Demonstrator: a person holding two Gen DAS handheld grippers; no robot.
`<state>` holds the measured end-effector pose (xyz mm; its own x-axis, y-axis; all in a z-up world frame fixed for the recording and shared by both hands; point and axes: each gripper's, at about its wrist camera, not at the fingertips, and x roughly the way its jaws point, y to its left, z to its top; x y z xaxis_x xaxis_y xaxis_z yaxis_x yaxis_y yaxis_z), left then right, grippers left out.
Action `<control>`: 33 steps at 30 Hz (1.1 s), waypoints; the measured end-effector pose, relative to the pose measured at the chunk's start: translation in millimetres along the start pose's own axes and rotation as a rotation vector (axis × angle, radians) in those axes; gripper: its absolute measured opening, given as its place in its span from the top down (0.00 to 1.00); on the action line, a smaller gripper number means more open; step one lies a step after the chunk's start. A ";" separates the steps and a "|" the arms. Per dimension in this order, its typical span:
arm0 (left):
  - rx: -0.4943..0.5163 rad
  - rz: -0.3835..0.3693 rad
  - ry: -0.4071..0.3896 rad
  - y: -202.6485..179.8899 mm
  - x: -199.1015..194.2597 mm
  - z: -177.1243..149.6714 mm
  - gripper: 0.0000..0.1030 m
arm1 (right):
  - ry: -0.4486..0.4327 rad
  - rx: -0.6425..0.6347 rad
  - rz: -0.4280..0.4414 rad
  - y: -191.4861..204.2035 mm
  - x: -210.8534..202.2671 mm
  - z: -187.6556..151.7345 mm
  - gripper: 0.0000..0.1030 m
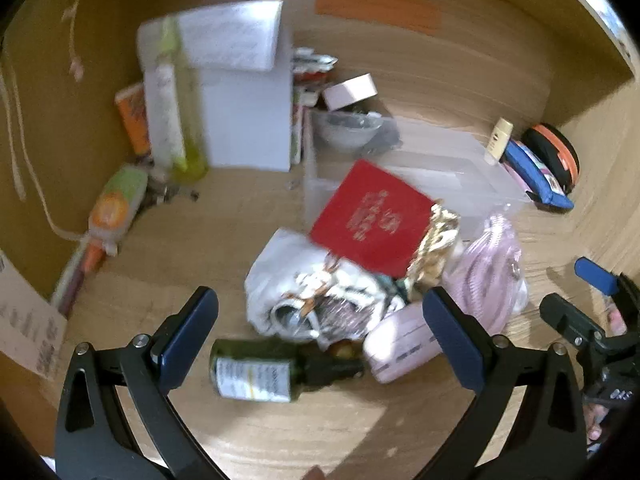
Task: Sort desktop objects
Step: 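Grasp the green spray bottle with the left tool while the right tool grasps the white round container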
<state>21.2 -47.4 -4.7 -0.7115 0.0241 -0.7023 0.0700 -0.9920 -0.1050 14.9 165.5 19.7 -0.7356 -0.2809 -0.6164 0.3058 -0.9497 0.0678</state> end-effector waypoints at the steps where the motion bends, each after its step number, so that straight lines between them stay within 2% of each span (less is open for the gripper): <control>1: -0.016 -0.012 0.012 5.3 0.6 -2.3 0.00 | 0.000 -0.004 -0.005 0.9 0.4 -0.3 0.00; 3: -0.033 -0.021 0.037 17.2 0.5 -10.3 0.00 | 0.004 -0.012 -0.013 2.0 1.1 -1.6 0.00; 7: -0.030 0.038 0.069 35.6 -2.6 -28.1 0.00 | 0.018 -0.042 -0.032 2.5 2.4 -6.3 0.00; 12: -0.048 0.072 0.120 55.4 0.7 -47.5 0.00 | 0.076 -0.073 -0.034 -1.7 12.4 -14.1 0.00; 17: -0.099 0.025 0.163 62.2 14.3 -51.6 0.00 | 0.164 -0.099 -0.035 -9.2 33.8 -21.4 0.00; 20: -0.071 0.019 0.156 55.1 18.9 -50.5 0.00 | 0.191 -0.114 -0.040 -13.6 42.8 -21.0 0.00; 27: -0.002 -0.062 0.174 42.5 30.5 -43.5 0.00 | 0.232 -0.194 0.004 -11.4 60.0 -13.7 0.00; 30: 0.043 -0.052 0.175 31.8 34.8 -41.5 0.00 | 0.252 -0.215 0.015 -8.5 70.5 -12.9 0.06; 33: 0.073 -0.051 0.165 25.0 36.1 -41.6 0.01 | 0.261 -0.229 0.014 -6.3 77.1 -13.3 0.25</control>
<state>26.3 -66.1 -62.0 -0.5881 0.0890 -0.8039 -0.0183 -0.9951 -0.0968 -35.7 151.7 -38.7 -0.5596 -0.2210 -0.7987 0.4646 -0.8818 -0.0815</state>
